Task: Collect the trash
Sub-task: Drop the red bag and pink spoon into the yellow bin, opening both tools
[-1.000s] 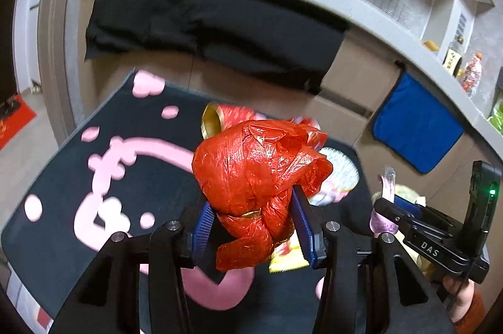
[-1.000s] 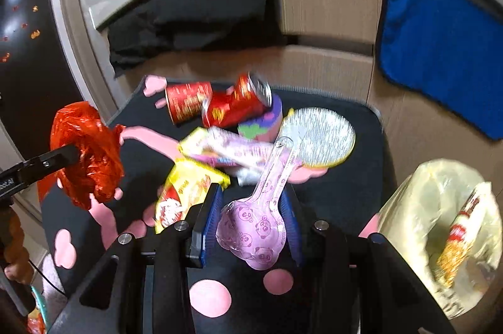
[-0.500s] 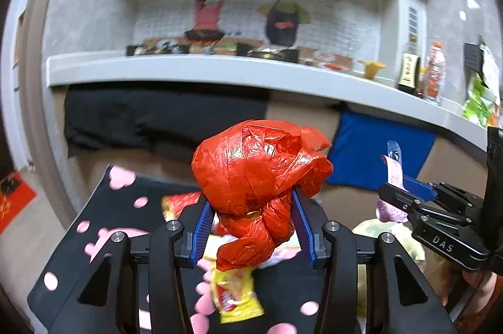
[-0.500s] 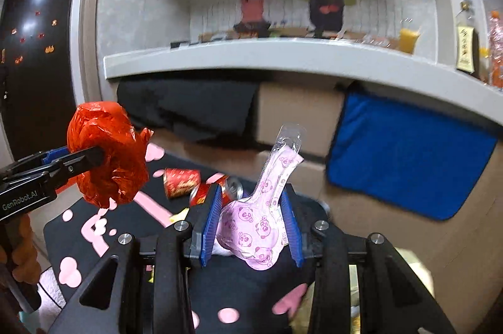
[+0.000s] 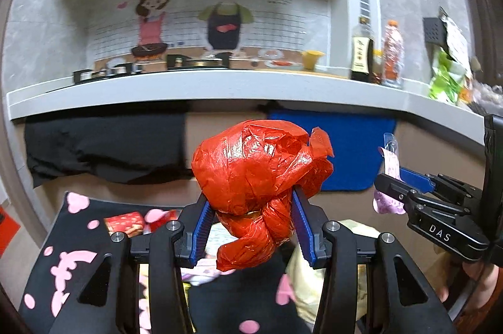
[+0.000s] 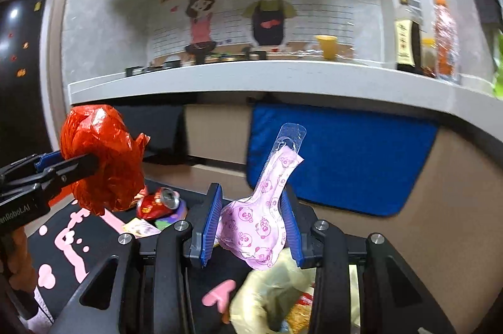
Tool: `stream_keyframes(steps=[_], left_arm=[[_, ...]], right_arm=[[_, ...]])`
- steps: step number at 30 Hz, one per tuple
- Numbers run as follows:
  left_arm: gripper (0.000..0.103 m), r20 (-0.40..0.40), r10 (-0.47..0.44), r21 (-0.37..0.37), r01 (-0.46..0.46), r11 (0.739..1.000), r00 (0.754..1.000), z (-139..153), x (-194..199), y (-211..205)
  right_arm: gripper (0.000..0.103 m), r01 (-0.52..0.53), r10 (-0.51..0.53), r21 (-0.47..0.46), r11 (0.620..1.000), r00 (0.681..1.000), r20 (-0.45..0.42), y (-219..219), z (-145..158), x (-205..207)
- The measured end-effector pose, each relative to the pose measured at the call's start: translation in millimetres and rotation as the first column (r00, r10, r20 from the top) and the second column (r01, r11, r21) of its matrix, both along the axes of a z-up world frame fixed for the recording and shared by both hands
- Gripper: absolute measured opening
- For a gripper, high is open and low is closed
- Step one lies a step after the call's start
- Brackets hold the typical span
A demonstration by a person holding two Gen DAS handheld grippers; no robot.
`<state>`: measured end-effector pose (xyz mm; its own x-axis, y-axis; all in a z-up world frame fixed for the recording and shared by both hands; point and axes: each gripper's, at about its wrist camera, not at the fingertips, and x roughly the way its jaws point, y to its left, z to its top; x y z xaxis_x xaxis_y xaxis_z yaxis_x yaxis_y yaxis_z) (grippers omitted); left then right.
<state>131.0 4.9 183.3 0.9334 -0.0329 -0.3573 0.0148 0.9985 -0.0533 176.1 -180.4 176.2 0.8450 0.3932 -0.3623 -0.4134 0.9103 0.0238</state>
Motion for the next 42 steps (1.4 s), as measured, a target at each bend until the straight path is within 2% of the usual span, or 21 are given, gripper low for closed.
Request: stream_keyframes(steps=[7, 13, 25, 29, 32, 37, 42], left_arm=[[0.048, -0.030, -0.082, 0.013, 0.082, 0.997, 0.996, -11.4, 19.0, -45.0], [0.048, -0.084, -0.132, -0.008, 0.132, 0.991, 0.988, -25.0, 34.3, -71.9], [0.048, -0.267, -0.206, -0.083, 0.190, 0.978, 0.942, -82.9, 85.1, -105.9], [0.049, -0.354, -0.266, -0.142, 0.230, 0.963, 0.896, -113.2, 108.3, -114.0], [0.049, -0.412, -0.291, -0.155, 0.249, 0.956, 0.864, -135.3, 123.8, -124.5], [0.049, -0.533, -0.326, -0.160, 0.285, 0.945, 0.781, -178.7, 153.8, -152.2], [0.049, -0.622, -0.320, -0.163, 0.282, 0.946, 0.715, -215.9, 172.3, -165.5]], right_arm=[[0.036, 0.075, -0.075, 0.008, 0.997, 0.997, -0.019, -41.8, -11.5, 1.6], [0.036, 0.121, -0.120, 0.014, 0.993, 0.992, -0.045, -69.8, -23.9, 5.3], [0.036, 0.194, -0.191, 0.018, 0.981, 0.975, -0.115, -109.9, -55.4, 24.6], [0.036, 0.208, -0.204, 0.012, 0.978, 0.969, -0.141, -116.9, -68.4, 35.2], [0.036, 0.219, -0.215, 0.007, 0.976, 0.963, -0.162, -123.1, -79.1, 44.5], [0.036, 0.252, -0.245, 0.010, 0.968, 0.948, -0.202, -139.9, -96.0, 57.5], [0.036, 0.286, -0.273, 0.018, 0.958, 0.932, -0.239, -157.9, -108.5, 67.2]])
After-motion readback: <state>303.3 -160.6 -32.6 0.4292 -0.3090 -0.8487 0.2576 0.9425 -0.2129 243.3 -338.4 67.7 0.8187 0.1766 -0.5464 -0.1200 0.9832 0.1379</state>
